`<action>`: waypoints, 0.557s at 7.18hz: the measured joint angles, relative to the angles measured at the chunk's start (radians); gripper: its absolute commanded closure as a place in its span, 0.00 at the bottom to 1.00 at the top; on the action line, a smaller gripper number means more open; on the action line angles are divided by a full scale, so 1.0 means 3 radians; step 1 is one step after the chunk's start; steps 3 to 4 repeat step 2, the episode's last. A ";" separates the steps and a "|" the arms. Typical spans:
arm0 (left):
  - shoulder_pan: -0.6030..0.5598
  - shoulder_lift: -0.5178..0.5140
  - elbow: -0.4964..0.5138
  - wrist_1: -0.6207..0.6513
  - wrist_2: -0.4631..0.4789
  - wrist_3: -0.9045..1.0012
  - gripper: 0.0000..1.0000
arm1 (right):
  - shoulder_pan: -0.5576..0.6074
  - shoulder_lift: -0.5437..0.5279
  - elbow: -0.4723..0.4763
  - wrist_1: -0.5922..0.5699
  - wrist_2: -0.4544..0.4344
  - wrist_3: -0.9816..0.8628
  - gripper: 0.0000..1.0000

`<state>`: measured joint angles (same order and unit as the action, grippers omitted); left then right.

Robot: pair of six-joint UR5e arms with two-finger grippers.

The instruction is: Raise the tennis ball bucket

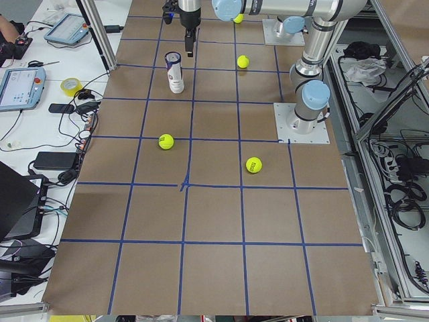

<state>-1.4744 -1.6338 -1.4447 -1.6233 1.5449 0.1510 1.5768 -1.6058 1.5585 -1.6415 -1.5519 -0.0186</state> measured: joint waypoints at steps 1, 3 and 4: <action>-0.0002 0.0015 -0.0027 0.0004 0.0001 -0.0013 0.00 | 0.0043 0.0017 0.0000 -0.0003 -0.0017 0.0006 0.00; -0.0002 0.0026 -0.0040 0.0007 0.0003 -0.0019 0.00 | 0.0062 0.0029 0.0000 -0.0004 -0.0025 0.0004 0.00; -0.0002 0.0026 -0.0040 0.0007 0.0003 -0.0019 0.00 | 0.0062 0.0029 0.0000 -0.0004 -0.0025 0.0004 0.00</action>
